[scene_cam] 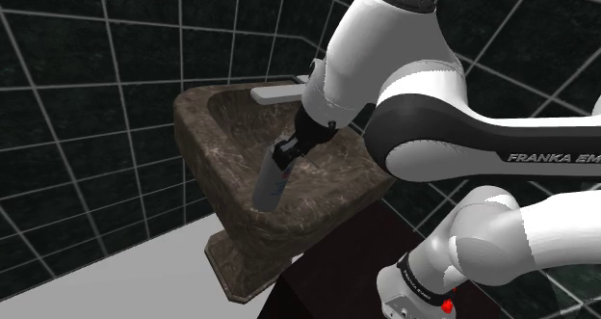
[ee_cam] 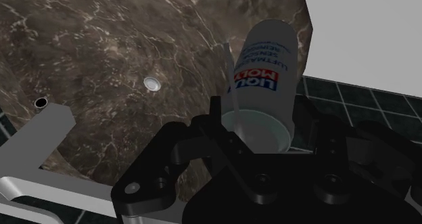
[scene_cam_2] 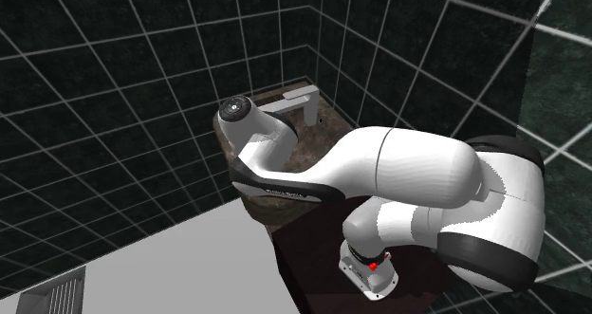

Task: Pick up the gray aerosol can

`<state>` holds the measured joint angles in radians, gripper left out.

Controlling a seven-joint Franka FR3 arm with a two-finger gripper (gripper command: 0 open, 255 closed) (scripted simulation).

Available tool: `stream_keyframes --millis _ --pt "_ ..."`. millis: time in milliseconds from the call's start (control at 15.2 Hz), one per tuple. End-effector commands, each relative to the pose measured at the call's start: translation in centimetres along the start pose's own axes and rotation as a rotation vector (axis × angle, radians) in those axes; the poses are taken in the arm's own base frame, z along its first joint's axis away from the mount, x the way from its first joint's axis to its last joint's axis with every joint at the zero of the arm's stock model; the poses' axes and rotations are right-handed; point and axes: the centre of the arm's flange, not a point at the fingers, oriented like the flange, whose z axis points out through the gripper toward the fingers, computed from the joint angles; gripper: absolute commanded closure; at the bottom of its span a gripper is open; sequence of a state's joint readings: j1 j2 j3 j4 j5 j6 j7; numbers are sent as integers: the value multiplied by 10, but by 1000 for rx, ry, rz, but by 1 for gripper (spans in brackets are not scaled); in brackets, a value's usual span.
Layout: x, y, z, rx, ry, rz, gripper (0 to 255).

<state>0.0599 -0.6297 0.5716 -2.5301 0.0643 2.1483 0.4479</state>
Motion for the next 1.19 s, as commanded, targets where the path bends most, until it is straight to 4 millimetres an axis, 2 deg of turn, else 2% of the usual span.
stream_keyframes --millis 0,990,1122 --pt "0 -1 1 -1 -3 0 255" --pt "22 12 -74 -1 -3 0 255" --pt "22 12 -75 -1 -3 0 255"
